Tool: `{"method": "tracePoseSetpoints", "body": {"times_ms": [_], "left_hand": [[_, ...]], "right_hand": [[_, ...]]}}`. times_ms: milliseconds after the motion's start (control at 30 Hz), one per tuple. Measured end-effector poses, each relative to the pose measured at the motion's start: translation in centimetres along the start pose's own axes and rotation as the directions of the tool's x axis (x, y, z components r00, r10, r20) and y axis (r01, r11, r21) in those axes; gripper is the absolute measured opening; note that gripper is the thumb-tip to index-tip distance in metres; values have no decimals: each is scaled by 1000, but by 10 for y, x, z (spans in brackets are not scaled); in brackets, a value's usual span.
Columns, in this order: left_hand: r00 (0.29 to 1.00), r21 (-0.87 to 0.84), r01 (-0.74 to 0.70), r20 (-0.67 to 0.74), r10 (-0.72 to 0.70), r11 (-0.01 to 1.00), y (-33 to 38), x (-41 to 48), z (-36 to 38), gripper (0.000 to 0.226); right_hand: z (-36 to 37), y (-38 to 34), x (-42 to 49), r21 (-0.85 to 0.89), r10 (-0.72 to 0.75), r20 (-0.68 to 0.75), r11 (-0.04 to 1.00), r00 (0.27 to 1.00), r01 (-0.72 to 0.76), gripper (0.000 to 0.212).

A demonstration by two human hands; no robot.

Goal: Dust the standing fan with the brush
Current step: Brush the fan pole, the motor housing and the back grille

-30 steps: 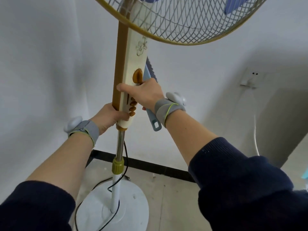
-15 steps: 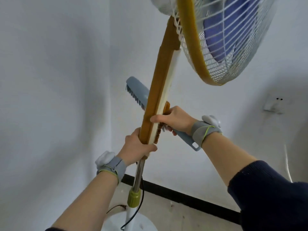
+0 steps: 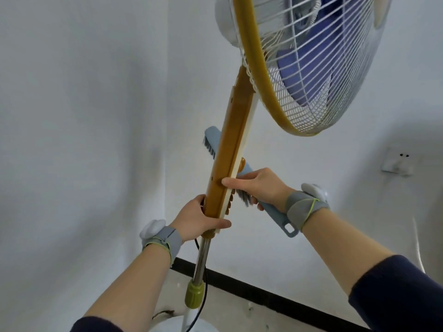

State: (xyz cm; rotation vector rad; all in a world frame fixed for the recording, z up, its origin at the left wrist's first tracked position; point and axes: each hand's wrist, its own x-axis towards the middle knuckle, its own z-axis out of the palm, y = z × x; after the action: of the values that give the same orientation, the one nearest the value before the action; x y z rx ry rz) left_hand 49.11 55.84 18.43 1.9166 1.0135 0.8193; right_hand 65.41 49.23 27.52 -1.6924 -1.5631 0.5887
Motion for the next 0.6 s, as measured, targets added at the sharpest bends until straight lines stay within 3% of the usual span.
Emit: {"method": "tracePoseSetpoints", "body": {"times_ms": [167,333,500,600], "left_hand": [[994,-48,15,-111,-20,999,2,-12,15,66],[932,26,72,-358,-58,997,-3,-18,38,77],[869,64,151,-484,-101,987,1,-29,50,110],[902,80,173,-414,-125,982,11,-42,43,103]], "right_hand": [[-4,-3,-14,212,58,-8,976,998,-55,42],[-4,-10,-22,329,74,-72,943,995,-47,23],[-11,-20,-31,361,77,-63,931,995,-49,27],[-10,-32,-37,349,40,-38,937,998,-24,44]]}}
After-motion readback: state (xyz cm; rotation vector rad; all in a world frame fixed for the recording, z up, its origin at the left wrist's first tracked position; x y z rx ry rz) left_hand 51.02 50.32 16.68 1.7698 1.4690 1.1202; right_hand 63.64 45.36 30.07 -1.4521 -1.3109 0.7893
